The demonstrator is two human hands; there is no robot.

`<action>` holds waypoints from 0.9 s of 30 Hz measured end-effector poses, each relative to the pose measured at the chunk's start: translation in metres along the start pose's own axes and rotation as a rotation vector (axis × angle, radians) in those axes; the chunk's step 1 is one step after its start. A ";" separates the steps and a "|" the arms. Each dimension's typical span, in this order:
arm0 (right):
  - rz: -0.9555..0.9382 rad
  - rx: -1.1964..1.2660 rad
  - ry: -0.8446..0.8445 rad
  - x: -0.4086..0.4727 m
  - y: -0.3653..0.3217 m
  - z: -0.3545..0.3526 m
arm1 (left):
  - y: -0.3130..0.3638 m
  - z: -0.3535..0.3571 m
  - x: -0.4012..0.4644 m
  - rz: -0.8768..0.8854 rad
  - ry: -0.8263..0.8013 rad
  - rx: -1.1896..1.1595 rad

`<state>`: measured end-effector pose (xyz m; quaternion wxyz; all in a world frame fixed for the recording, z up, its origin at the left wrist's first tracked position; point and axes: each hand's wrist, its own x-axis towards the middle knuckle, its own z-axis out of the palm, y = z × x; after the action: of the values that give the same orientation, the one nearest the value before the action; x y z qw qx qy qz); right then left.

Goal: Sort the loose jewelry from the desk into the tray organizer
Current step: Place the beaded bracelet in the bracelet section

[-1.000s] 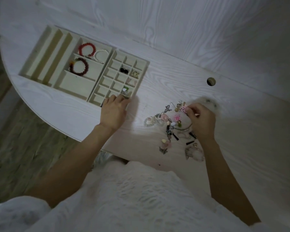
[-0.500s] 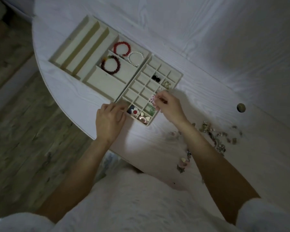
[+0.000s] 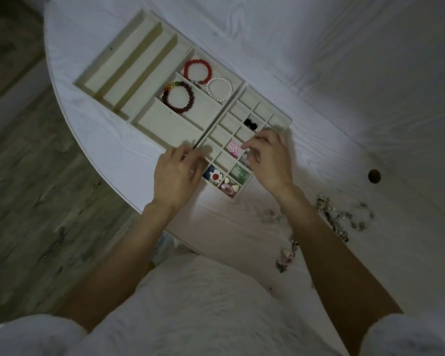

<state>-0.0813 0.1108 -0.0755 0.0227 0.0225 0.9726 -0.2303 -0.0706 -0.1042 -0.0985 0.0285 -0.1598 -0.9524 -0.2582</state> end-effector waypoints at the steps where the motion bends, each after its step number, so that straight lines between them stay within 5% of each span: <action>1: -0.028 -0.040 -0.029 0.000 0.000 0.003 | 0.001 0.002 0.003 0.022 0.002 0.007; 6: -0.058 -0.178 -0.111 0.005 -0.009 0.013 | 0.011 0.009 0.023 0.136 -0.083 0.036; 17: -0.121 -0.048 -0.114 -0.006 -0.003 0.010 | 0.004 0.014 0.065 0.446 -0.284 0.307; 27: -0.057 -0.146 -0.030 0.011 -0.012 0.008 | 0.010 0.014 0.063 0.379 -0.281 0.257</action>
<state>-0.0926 0.0969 -0.0782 0.0324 -0.0104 0.9866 -0.1598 -0.1267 -0.0710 -0.0975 -0.0362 -0.3649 -0.9249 -0.1006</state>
